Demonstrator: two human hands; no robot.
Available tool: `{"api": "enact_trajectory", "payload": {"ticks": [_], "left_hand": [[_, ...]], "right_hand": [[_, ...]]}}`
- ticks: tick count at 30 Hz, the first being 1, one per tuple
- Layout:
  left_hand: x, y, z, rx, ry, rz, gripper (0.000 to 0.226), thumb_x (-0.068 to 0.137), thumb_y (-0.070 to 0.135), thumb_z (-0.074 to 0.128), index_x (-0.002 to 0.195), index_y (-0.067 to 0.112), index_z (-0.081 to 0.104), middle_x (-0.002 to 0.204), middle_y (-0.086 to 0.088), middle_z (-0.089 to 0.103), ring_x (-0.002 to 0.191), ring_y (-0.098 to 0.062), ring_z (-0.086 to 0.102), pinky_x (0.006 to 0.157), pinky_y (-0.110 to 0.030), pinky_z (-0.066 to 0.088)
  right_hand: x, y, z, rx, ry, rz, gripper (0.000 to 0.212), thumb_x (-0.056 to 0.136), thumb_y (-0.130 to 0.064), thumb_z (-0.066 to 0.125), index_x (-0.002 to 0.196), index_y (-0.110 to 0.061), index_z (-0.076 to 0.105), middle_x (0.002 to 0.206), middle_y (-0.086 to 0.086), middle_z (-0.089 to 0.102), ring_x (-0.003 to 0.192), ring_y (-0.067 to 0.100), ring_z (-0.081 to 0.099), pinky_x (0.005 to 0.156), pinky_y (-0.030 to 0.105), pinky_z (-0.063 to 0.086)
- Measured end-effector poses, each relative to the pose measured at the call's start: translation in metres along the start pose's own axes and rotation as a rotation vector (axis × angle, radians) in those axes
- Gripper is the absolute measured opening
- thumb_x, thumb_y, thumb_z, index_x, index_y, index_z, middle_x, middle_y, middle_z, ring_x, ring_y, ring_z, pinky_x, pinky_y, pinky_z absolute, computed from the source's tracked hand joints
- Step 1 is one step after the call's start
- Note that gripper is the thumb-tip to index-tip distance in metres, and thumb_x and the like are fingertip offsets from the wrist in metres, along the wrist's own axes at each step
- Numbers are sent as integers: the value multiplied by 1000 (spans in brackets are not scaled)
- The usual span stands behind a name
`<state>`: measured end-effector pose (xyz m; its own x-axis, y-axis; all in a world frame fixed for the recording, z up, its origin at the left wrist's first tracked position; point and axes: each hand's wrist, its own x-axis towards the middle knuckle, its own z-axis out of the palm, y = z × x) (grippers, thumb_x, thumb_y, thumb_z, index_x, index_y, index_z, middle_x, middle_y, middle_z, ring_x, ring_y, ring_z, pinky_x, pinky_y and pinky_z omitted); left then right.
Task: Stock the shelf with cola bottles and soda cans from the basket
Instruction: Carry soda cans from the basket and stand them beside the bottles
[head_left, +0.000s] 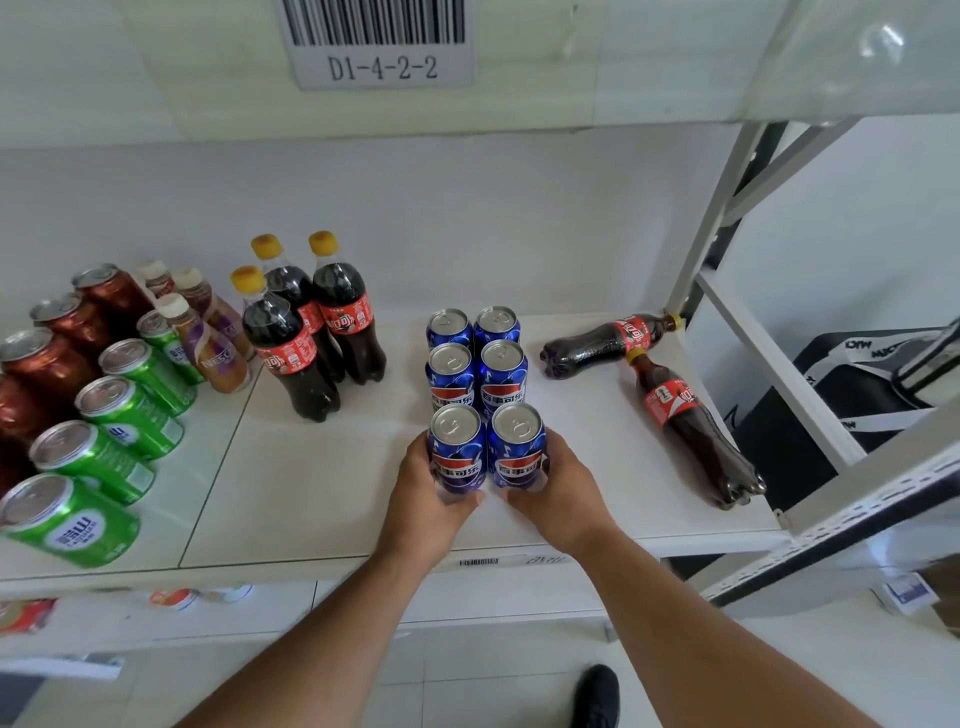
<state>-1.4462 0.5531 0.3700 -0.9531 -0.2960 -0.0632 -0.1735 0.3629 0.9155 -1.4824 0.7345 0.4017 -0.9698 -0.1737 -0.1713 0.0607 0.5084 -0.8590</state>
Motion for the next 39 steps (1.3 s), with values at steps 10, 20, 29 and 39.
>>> {"api": "enact_trajectory", "payload": {"ticks": [10, 20, 29, 39], "left_hand": [[-5, -2, -3, 42, 38, -70, 63, 87, 10, 83, 136, 34, 52, 123, 19, 58, 117, -5, 55, 101, -29, 49], [12, 1, -4, 31, 16, -97, 67, 89, 11, 81, 147, 25, 50, 143, 3, 63, 130, -20, 61, 107, -35, 50], [27, 8, -8, 42, 6, -121, 63, 89, 7, 81, 144, 22, 53, 124, 8, 65, 108, -14, 67, 92, -28, 51], [30, 6, -12, 92, -48, -140, 66, 89, 15, 81, 146, 29, 50, 133, 7, 64, 122, -20, 67, 101, -36, 55]], "right_hand": [[1, 9, 22, -255, 217, 41, 31, 89, -37, 78, 116, -26, 67, 110, -4, 74, 92, 16, 66, 87, 35, 61], [20, 7, 27, -185, 216, 52, 32, 88, -33, 79, 115, -24, 67, 105, -5, 73, 91, 15, 67, 87, 35, 61], [32, 1, 30, -197, 233, 54, 23, 87, -33, 77, 107, -28, 68, 98, -8, 73, 84, 12, 67, 80, 32, 62], [33, 1, 29, -192, 218, 61, 24, 87, -28, 75, 110, -28, 66, 103, -6, 73, 89, 13, 66, 84, 34, 61]]}}
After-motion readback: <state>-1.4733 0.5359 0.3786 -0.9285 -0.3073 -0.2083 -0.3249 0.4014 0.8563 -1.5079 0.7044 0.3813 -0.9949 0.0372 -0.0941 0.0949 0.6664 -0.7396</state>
